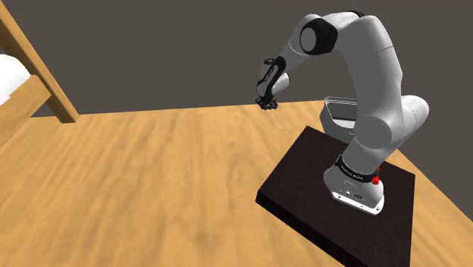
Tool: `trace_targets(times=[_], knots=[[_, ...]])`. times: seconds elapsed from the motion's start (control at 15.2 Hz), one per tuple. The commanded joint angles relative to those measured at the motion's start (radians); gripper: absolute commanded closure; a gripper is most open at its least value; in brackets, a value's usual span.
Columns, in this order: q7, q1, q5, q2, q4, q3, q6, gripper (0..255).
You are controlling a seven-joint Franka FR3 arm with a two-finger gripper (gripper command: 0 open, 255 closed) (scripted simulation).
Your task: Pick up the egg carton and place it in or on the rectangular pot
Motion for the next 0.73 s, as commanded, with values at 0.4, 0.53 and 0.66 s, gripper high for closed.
trace_targets(times=[0.4,0.53,0.66], knots=[[-0.002,0.001,-0.001,-0.025,-0.013,-0.001,-0.013,255],[-0.005,0.002,-0.002,-0.050,-0.024,-0.002,-0.027,255],[-0.008,0.003,-0.002,-0.075,-0.035,-0.002,-0.041,255]])
